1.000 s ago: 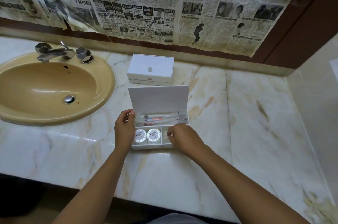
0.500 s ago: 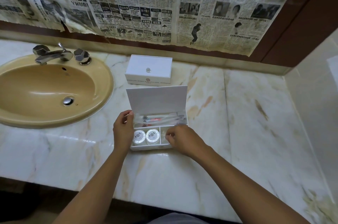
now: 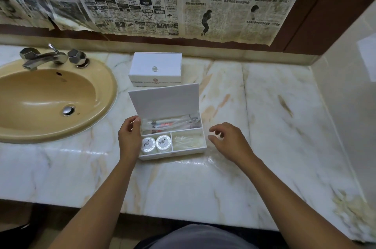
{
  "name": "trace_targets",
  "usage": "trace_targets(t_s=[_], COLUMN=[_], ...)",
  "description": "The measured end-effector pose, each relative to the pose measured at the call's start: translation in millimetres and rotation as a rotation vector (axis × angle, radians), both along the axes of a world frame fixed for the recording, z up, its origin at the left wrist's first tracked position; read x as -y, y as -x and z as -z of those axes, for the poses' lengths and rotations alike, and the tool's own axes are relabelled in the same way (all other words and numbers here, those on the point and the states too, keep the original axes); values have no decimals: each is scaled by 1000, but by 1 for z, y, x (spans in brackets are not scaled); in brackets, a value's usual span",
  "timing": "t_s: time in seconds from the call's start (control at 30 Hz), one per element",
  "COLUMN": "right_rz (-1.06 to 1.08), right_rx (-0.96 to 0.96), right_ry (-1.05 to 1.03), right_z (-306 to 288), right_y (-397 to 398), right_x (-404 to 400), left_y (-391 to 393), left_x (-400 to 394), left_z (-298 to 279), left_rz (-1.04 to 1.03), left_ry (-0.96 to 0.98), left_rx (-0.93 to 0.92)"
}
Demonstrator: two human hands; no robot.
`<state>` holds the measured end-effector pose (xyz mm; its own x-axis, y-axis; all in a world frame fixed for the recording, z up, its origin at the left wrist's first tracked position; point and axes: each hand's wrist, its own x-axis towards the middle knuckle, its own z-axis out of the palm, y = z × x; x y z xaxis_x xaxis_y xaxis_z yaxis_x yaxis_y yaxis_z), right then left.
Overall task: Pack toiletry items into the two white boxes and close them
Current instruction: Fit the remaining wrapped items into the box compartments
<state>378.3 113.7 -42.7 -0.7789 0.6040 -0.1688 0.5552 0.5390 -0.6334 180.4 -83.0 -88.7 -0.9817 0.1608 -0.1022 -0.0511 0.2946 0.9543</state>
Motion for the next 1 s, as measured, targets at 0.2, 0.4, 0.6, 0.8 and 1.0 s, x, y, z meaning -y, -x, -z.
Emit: trace_targets(t_s=[0.2,0.4,0.6,0.8,1.0], right_rz=[-108,-104,-83,-65,50], right_rx=[252,268,263,219,72], right_ry=[5,-65,-82,-103,-36], right_z=[22,28,29,33,24], right_y=[-18,-14,-9,-9,-4], right_x=[-3,1,1,1,-2], left_y=[-2,-4,-2,-1,-1], left_x=[-1,-1,-1,0,-1], left_z=[-3,-3,-3,-3,-2], left_rz=[-11,-9,-2,-4,-3], left_ry=[27,23,25,11,2], left_rx=[-14,-8,3,20,22])
